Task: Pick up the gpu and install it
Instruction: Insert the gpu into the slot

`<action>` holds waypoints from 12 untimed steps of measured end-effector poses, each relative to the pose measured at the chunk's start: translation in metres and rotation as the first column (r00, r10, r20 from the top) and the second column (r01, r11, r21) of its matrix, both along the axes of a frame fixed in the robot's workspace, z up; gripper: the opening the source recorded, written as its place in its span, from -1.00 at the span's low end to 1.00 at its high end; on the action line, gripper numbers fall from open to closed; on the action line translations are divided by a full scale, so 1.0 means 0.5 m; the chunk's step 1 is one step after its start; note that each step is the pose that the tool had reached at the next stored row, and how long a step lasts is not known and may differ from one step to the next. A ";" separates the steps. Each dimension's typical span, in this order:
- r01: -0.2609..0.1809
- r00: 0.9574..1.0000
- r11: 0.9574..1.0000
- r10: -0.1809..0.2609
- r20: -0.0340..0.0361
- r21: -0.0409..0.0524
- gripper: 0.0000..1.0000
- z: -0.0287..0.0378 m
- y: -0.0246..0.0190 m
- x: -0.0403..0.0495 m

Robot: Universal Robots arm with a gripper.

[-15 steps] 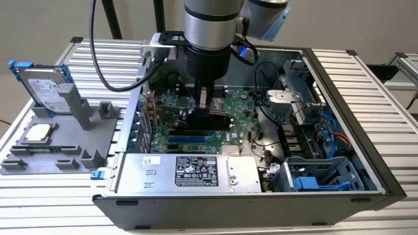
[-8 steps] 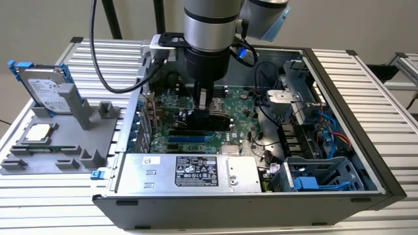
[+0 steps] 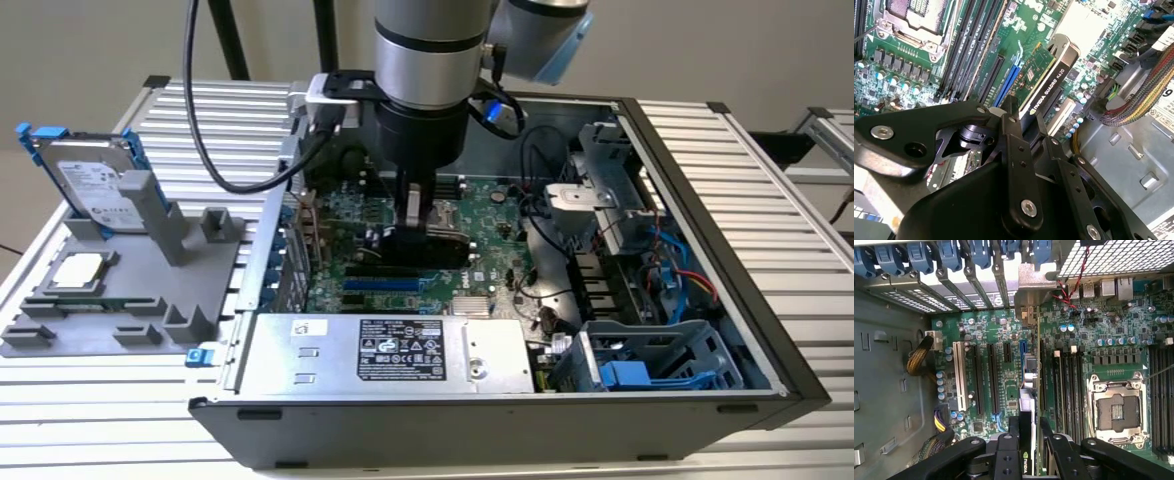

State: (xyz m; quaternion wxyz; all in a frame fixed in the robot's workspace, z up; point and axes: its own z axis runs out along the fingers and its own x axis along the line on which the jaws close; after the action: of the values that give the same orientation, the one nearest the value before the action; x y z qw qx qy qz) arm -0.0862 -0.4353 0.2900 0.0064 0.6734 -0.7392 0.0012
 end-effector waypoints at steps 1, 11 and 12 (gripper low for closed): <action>0.000 1.000 1.000 0.000 0.000 0.000 -1.00 -0.001 0.0000 0.000; 0.000 1.000 1.000 0.000 0.000 0.000 -1.00 -0.004 0.0000 0.000; 0.000 1.000 1.000 0.000 0.000 0.000 -1.00 -0.005 0.0001 0.000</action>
State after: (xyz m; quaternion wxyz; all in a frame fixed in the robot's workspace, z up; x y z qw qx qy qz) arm -0.0864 -0.4353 0.2877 0.0063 0.6734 -0.7392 0.0012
